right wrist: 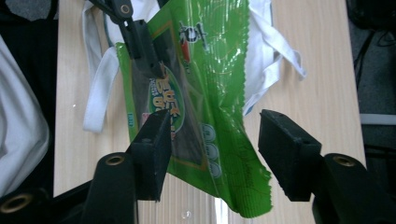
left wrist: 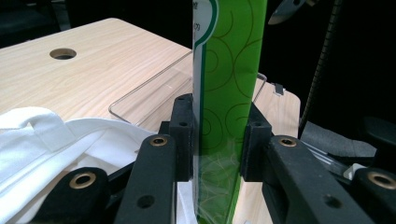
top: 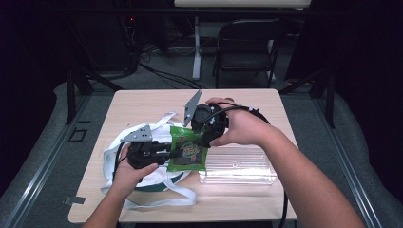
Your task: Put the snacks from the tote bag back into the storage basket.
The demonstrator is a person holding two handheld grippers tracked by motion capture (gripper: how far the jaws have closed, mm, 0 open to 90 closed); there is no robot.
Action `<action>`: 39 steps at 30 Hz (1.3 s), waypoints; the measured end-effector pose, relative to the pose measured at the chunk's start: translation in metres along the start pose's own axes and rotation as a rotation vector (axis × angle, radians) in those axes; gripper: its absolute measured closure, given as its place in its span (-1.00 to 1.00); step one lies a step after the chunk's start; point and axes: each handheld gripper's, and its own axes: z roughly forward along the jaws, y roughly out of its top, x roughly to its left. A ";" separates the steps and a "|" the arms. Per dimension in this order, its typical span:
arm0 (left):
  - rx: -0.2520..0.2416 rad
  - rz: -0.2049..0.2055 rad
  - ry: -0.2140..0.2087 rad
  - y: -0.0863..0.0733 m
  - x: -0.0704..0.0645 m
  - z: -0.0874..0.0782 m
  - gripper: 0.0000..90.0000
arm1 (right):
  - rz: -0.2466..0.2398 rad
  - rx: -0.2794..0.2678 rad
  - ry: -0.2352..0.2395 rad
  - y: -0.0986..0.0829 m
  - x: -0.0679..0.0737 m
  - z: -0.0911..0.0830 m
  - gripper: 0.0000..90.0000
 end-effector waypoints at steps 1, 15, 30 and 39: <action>-0.002 0.002 0.000 0.000 0.000 0.000 0.61 | -0.003 0.008 0.001 0.000 0.000 0.001 -0.01; 0.012 0.055 -0.011 0.002 -0.007 0.004 0.61 | -0.012 0.056 0.069 0.001 0.003 0.011 0.28; 0.009 0.079 -0.019 0.001 -0.008 0.006 0.60 | -0.022 0.078 0.108 0.000 0.002 0.009 0.65; 0.006 0.074 -0.026 0.000 -0.007 0.008 0.58 | -0.040 0.089 0.124 0.000 0.002 0.009 0.70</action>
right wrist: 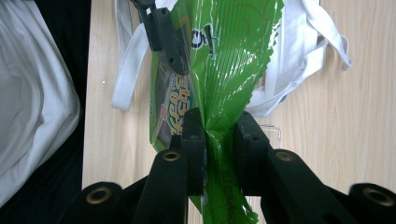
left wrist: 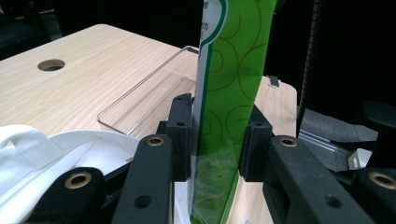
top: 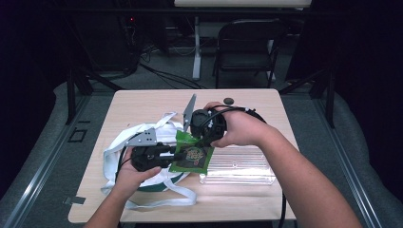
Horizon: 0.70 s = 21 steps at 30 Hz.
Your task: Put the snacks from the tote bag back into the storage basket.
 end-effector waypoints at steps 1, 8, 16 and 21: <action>0.000 0.000 0.000 0.000 0.000 0.000 0.57 | 0.000 0.001 0.000 0.000 0.000 0.000 0.70; -0.007 -0.011 0.001 -0.001 0.002 0.000 0.53 | -0.009 0.005 -0.006 0.001 0.001 -0.001 0.71; -0.008 -0.034 -0.006 -0.002 0.002 0.001 0.47 | -0.022 0.017 -0.012 0.002 0.002 -0.002 0.71; -0.006 -0.036 -0.006 -0.002 0.002 0.001 0.46 | -0.023 0.019 -0.013 0.003 0.002 -0.002 0.71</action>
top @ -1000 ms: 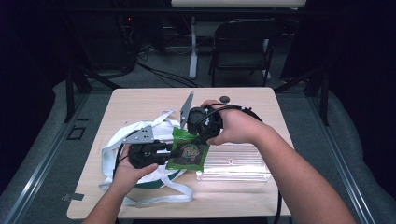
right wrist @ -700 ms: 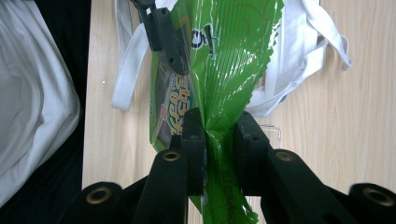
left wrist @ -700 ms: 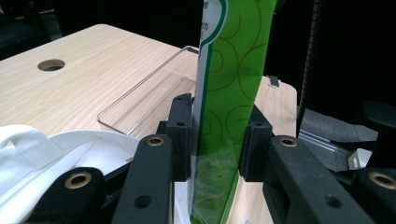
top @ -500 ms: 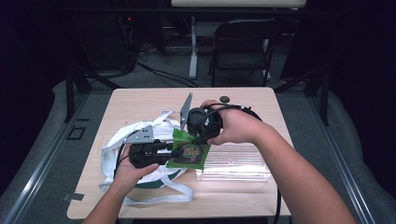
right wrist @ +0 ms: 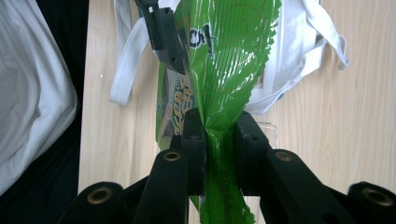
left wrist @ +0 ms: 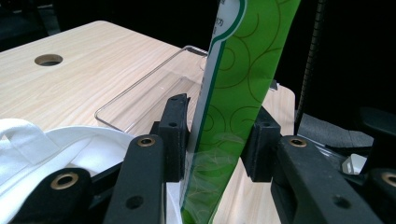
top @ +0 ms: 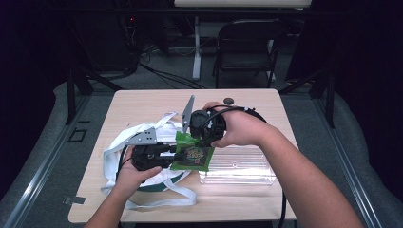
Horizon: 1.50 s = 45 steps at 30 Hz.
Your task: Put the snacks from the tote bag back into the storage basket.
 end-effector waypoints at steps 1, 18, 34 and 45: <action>0.000 0.001 0.000 0.000 0.000 0.000 0.46 | 0.000 0.000 0.000 0.000 0.000 0.000 0.71; -0.017 -0.040 0.024 -0.001 0.005 -0.002 0.10 | -0.010 0.015 -0.021 0.001 -0.001 -0.004 0.71; -0.022 -0.058 0.048 -0.002 0.009 -0.004 -0.01 | 0.017 0.050 -0.061 -0.013 -0.007 -0.014 0.71; -0.028 -0.080 0.072 -0.003 0.012 -0.007 -0.03 | 0.044 0.081 -0.087 -0.029 -0.011 -0.020 0.71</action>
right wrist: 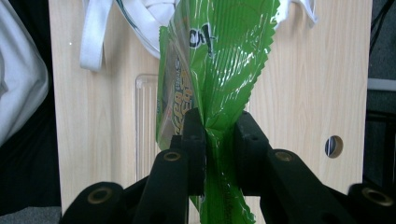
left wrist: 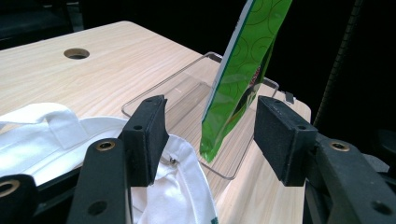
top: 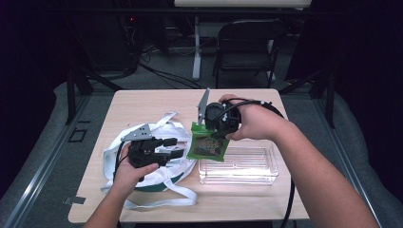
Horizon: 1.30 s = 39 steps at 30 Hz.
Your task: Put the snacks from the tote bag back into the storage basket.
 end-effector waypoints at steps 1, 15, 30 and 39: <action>-0.002 -0.001 0.003 0.000 0.000 0.000 -0.03 | 0.001 0.004 -0.002 -0.001 -0.001 0.000 0.71; 0.010 -0.023 0.036 -0.002 0.005 -0.003 -0.03 | 0.042 0.030 -0.020 -0.020 -0.008 0.001 0.71; 0.013 -0.031 0.057 -0.004 0.010 -0.004 -0.03 | 0.059 0.075 -0.058 -0.029 -0.015 0.009 0.71; 0.009 -0.037 0.064 -0.004 0.012 -0.005 -0.03 | 0.043 0.117 -0.098 -0.027 -0.021 0.020 0.71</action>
